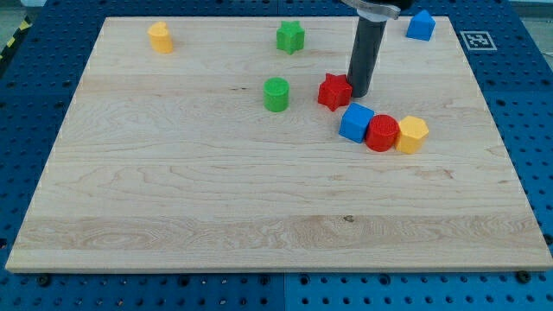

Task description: Push the red star to the left and a bit right

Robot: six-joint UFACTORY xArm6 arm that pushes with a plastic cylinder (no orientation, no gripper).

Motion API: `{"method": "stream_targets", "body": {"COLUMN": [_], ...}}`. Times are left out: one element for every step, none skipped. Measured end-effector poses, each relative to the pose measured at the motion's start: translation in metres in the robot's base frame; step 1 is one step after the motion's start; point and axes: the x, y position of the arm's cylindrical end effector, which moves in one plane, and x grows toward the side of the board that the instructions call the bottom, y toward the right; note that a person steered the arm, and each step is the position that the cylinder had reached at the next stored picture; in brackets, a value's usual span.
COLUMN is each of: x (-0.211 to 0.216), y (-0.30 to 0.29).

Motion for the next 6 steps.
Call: {"method": "stream_targets", "body": {"x": [0.014, 0.016, -0.001, -0.004, -0.034, -0.039], "y": [-0.021, -0.032, -0.043, -0.052, -0.097, -0.129]}}
